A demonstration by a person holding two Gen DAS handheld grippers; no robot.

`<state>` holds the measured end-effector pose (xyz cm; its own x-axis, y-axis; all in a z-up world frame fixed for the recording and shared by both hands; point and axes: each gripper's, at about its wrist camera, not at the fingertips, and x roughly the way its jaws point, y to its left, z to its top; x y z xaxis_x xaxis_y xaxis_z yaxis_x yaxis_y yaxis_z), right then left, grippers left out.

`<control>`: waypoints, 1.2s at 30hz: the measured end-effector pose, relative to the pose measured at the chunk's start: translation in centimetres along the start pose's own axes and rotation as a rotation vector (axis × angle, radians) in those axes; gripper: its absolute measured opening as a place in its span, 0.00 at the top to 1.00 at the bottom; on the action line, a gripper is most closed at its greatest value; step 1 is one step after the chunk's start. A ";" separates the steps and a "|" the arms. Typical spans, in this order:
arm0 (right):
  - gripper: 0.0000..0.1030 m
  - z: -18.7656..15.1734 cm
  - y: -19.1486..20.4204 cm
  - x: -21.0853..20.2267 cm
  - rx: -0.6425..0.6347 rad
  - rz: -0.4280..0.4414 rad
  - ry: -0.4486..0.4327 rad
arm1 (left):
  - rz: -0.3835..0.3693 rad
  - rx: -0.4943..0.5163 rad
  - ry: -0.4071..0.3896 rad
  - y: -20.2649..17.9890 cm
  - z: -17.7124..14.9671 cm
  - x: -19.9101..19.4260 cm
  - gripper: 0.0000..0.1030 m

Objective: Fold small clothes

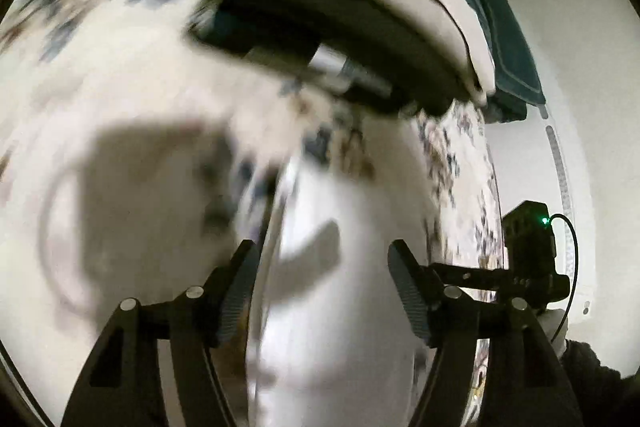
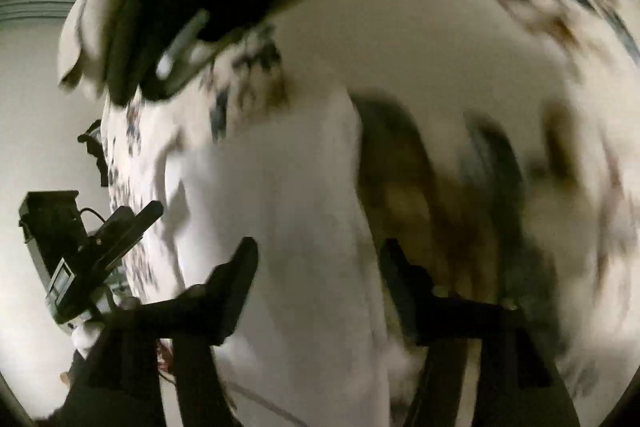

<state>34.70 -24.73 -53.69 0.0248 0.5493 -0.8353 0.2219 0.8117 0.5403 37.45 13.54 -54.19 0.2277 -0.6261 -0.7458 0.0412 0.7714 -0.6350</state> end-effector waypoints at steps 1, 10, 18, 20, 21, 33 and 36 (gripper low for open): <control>0.36 -1.8 -0.9 -0.3 0.025 -0.004 0.012 | 0.011 -0.024 0.009 0.4 -2.0 -0.9 0.37; 0.36 -19.1 -6.9 -0.2 0.230 -0.069 0.139 | 0.183 -0.262 0.191 4.5 -20.8 -4.2 0.37; 0.36 -23.8 -1.3 3.7 0.070 -0.227 0.149 | 0.242 -0.256 0.199 3.7 -25.6 -4.3 0.37; 0.36 -24.5 0.9 4.9 -0.008 -0.278 0.143 | 0.251 -0.251 0.184 3.2 -25.6 -4.4 0.38; 0.36 -24.7 2.4 6.1 -0.060 -0.313 0.147 | 0.248 -0.253 0.175 3.2 -25.7 -4.4 0.38; 0.99 -28.1 5.8 7.1 -0.085 -0.485 0.003 | 0.251 -0.269 0.131 3.3 -26.5 -5.9 0.38; 0.99 -27.7 5.1 7.6 -0.038 -0.476 0.020 | 0.221 -0.280 0.149 3.3 -26.8 -5.1 0.38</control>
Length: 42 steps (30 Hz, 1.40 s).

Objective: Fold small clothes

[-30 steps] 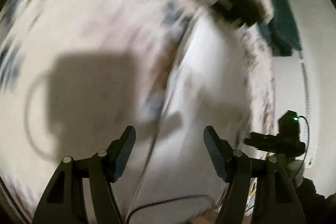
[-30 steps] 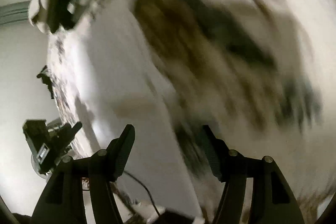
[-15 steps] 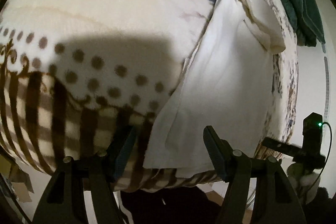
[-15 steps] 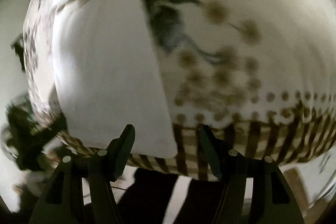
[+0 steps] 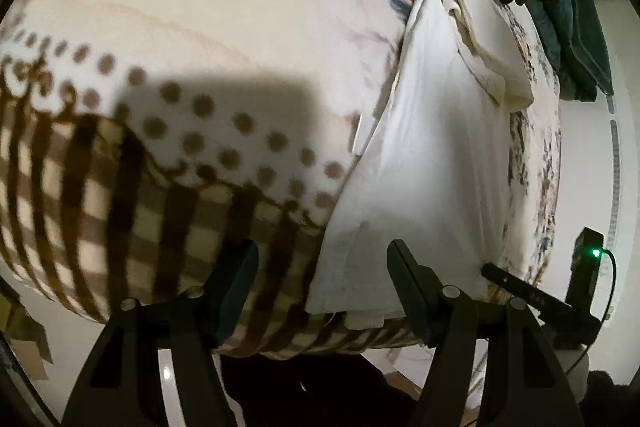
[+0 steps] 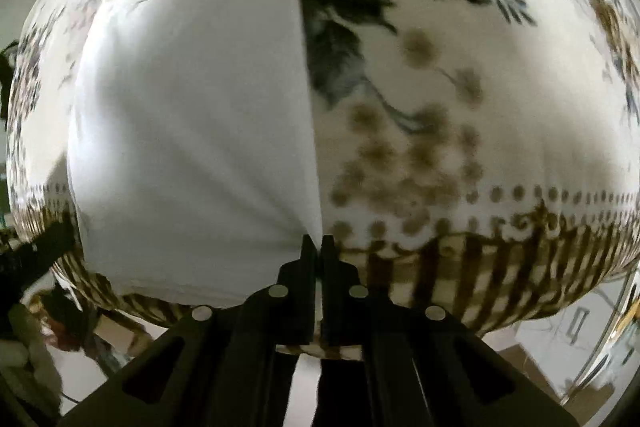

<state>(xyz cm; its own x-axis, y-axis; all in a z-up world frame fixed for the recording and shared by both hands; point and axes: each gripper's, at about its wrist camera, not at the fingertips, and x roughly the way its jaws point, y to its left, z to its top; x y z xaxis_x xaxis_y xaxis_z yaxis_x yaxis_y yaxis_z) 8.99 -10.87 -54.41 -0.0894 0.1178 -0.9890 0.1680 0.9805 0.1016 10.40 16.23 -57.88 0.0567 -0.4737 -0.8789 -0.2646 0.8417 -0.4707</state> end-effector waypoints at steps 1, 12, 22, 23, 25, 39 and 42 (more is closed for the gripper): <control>0.99 0.1 -0.1 0.2 0.004 0.001 0.010 | -0.010 0.003 0.011 -0.2 -0.1 0.4 0.38; 0.95 1.0 -4.9 -1.0 0.073 0.109 0.067 | -0.085 0.051 0.015 -3.1 -1.4 1.4 0.99; 0.52 1.3 -2.0 0.2 -0.008 0.170 0.087 | -0.237 -0.036 -0.040 -4.2 -1.3 -2.3 0.99; 0.53 1.5 -1.6 0.3 -0.019 0.143 0.088 | -0.239 -0.033 -0.041 -4.1 -1.2 -2.5 0.99; 0.96 1.4 -1.4 0.2 0.000 0.091 0.050 | -0.249 -0.040 -0.044 -3.8 -1.0 -2.9 0.99; 0.99 1.7 -7.3 -0.7 0.113 0.063 0.065 | -0.176 -0.079 0.069 -2.2 -3.2 1.5 0.99; 0.99 2.5 -7.4 0.4 0.131 0.086 0.121 | -0.113 -0.081 0.074 -0.9 -3.3 1.8 0.99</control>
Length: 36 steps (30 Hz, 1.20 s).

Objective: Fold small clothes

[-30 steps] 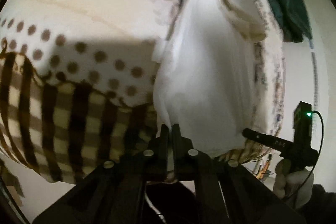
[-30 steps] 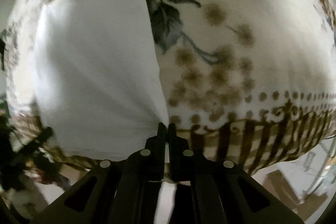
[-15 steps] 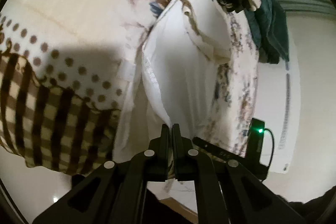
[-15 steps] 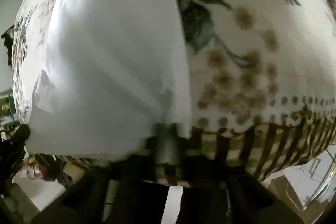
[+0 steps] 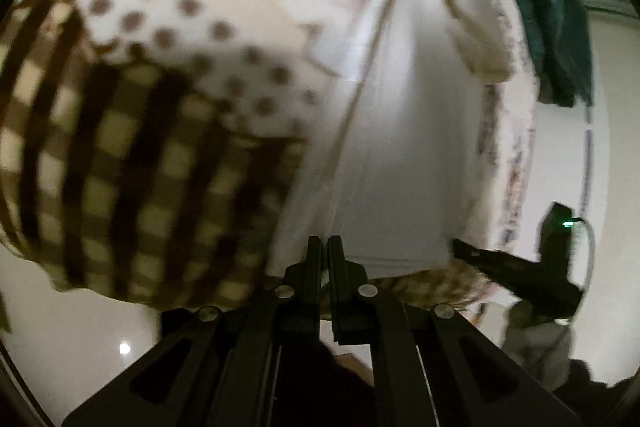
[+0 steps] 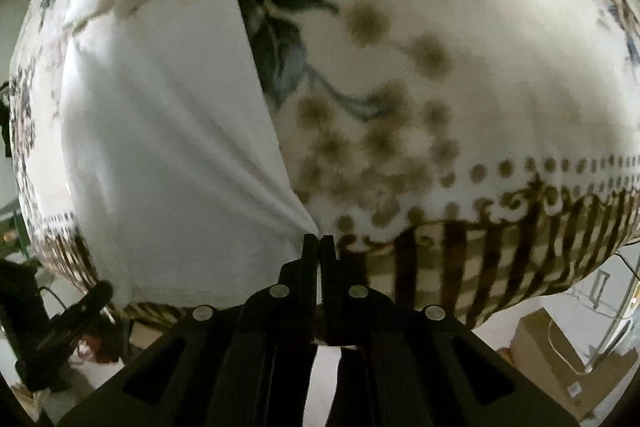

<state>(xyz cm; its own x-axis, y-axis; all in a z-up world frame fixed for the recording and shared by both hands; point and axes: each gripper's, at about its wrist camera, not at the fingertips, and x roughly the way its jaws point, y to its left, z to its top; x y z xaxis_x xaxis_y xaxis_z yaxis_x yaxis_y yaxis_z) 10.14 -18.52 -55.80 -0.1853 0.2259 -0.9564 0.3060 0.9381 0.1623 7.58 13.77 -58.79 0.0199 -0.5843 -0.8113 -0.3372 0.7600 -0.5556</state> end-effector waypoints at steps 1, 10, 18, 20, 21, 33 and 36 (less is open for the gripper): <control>0.98 0.1 -0.2 0.1 0.007 0.037 0.020 | 0.002 0.002 0.000 0.3 0.1 -0.3 0.98; 0.57 0.5 -6.1 -0.3 0.142 0.284 0.025 | -0.092 0.002 -0.025 1.4 1.1 -1.9 0.50; 0.57 0.4 -7.3 2.8 0.136 0.387 0.139 | -0.132 0.030 0.054 -0.1 1.7 3.4 0.51; 0.57 0.1 -7.2 3.3 0.132 0.401 0.144 | -0.079 0.072 0.048 -1.3 1.4 3.6 0.70; 0.70 -0.3 -7.2 3.4 0.141 0.412 0.134 | -0.055 0.083 0.054 -1.6 1.3 3.6 0.94; 0.96 3.0 -4.7 -6.9 0.139 0.664 0.002 | -0.239 0.017 -0.084 -7.1 5.4 -4.4 0.94; 0.96 7.4 -3.2 -10.4 0.111 0.697 -0.077 | -0.288 0.049 -0.164 -10.1 10.3 -6.0 0.94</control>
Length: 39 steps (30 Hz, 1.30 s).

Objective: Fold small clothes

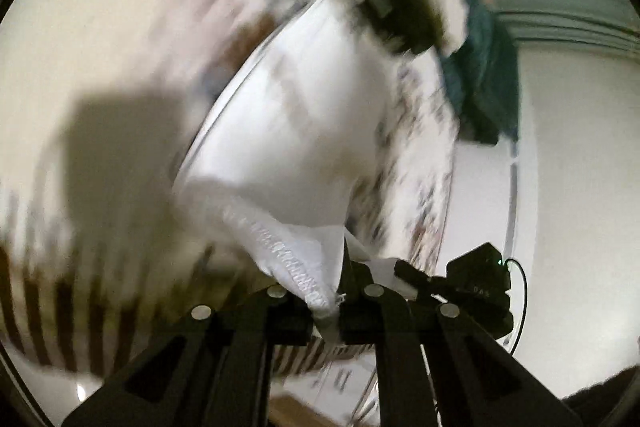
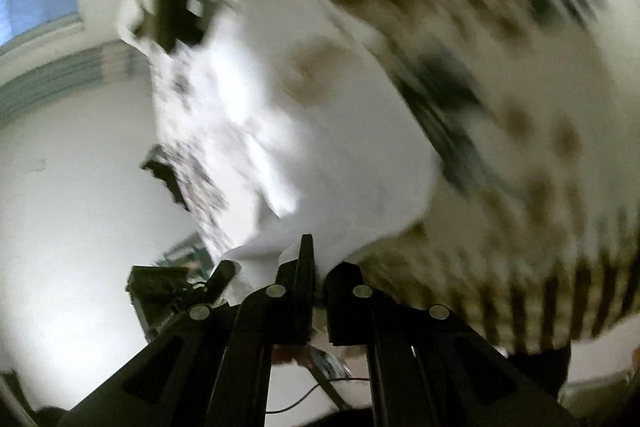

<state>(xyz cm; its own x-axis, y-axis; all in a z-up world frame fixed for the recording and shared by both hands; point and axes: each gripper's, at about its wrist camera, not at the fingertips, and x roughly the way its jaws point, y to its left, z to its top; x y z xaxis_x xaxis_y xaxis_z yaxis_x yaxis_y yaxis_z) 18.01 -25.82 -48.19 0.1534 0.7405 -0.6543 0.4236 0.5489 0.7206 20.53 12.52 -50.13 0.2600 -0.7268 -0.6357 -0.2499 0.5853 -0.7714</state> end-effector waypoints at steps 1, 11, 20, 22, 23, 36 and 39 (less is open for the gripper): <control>0.96 1.7 1.3 0.0 -0.021 0.006 -0.027 | -0.018 0.016 -0.024 -0.8 2.0 0.4 0.94; 0.86 18.4 7.8 1.8 -0.026 0.076 -0.211 | -0.029 0.076 -0.227 -4.3 18.4 4.5 0.37; 0.46 18.3 5.8 1.4 -0.141 -0.179 -0.188 | 0.214 0.218 -0.118 -1.9 19.5 8.0 0.37; 0.46 19.2 4.9 3.4 -0.128 -0.204 -0.154 | 0.245 0.221 -0.072 -1.0 20.0 9.7 0.37; 0.46 19.7 4.7 4.1 -0.125 -0.206 -0.148 | 0.250 0.221 -0.062 -0.7 20.7 10.7 0.37; 0.98 23.4 6.3 8.2 -0.184 -0.263 -0.193 | 0.154 0.109 -0.089 3.1 23.5 10.3 0.94; 0.98 24.0 6.1 8.8 -0.178 -0.301 -0.164 | 0.163 0.063 -0.087 4.2 24.3 9.7 0.90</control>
<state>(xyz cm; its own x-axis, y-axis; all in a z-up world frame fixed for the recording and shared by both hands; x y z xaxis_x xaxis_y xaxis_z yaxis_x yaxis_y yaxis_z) 43.34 -25.26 -55.05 0.1924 0.4726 -0.8600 0.3123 0.8013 0.5103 44.69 16.70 -60.23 0.3014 -0.5880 -0.7506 -0.2373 0.7162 -0.6563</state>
